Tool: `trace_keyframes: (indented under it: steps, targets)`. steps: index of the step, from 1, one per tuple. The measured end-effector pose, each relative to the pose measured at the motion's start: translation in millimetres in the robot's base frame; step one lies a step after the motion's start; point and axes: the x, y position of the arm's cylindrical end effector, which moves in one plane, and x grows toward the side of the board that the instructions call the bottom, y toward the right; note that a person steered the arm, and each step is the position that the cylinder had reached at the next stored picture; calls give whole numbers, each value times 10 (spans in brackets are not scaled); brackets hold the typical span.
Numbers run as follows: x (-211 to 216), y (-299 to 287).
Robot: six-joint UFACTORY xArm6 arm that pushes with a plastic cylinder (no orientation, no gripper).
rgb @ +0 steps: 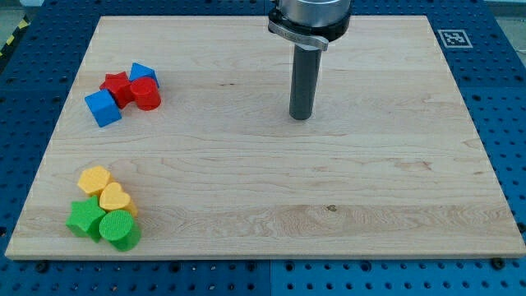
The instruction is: Slide your arm to the bottom left corner
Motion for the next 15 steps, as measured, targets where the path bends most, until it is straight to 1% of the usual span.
trace_keyframes:
  steps: [2,4,5,7,9,10,11,14,15]
  targets:
    - [72,-87]
    - [510,-846]
    - [659,-1201]
    - [659,-1223]
    - [637,-643]
    - [637,-740]
    - [637,-1194]
    - [638,-2855]
    - [717,-3378]
